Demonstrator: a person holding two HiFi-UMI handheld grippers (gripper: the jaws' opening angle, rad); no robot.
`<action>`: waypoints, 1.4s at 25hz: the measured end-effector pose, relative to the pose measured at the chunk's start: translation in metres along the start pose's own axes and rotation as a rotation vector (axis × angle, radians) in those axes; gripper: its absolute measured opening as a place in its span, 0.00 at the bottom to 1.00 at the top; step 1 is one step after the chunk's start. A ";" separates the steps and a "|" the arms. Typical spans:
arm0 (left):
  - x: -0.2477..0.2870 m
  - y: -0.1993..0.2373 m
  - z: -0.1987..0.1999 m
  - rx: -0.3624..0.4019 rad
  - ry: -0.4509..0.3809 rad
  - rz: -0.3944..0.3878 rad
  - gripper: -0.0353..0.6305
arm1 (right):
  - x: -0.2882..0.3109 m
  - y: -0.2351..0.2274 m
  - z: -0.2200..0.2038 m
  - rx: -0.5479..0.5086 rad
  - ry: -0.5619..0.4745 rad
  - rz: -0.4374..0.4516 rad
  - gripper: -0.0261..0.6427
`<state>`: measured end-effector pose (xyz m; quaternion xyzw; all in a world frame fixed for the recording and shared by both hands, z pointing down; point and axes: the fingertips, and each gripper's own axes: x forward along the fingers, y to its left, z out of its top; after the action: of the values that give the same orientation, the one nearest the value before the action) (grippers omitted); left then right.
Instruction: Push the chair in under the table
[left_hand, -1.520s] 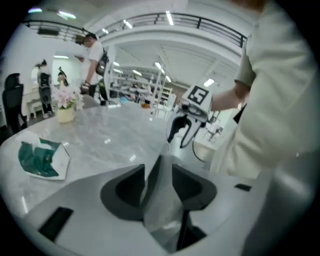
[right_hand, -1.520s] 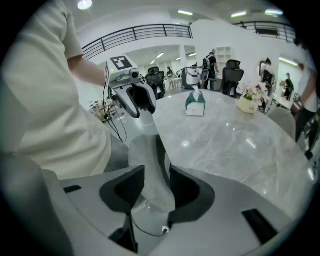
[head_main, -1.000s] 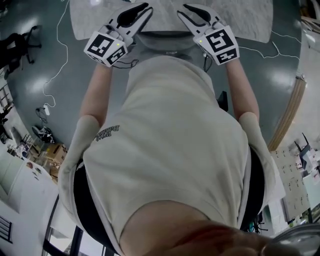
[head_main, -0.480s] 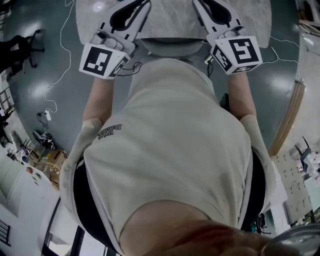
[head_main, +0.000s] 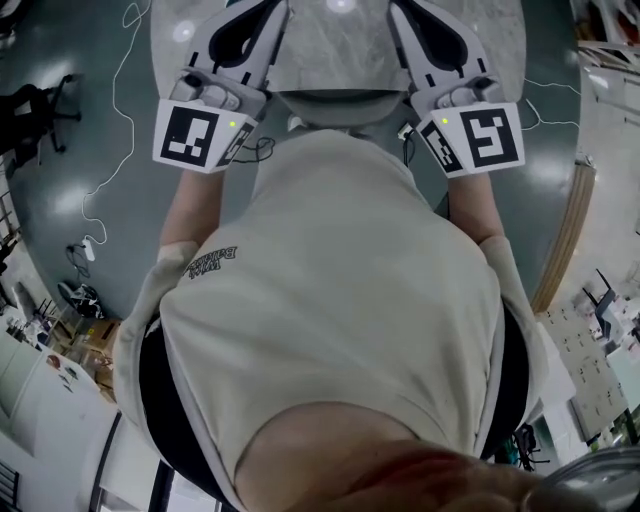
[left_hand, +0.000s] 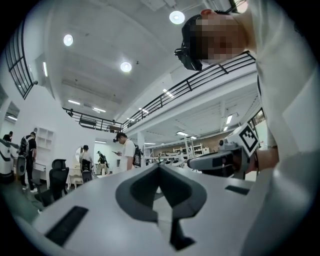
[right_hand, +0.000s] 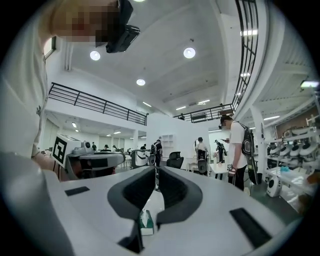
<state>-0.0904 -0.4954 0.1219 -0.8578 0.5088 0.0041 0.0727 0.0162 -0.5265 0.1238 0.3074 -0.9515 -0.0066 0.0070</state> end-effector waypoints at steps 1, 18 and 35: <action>-0.001 -0.001 0.005 0.012 -0.008 0.001 0.07 | 0.000 0.003 0.003 -0.013 -0.001 0.003 0.08; -0.029 0.006 0.031 0.116 -0.014 0.045 0.07 | 0.018 0.038 0.030 -0.082 -0.037 -0.063 0.05; -0.029 0.015 0.032 0.124 -0.008 0.032 0.07 | 0.020 0.036 0.044 -0.111 -0.086 -0.132 0.05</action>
<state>-0.1149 -0.4734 0.0906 -0.8433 0.5214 -0.0227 0.1279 -0.0219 -0.5090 0.0805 0.3680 -0.9268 -0.0730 -0.0174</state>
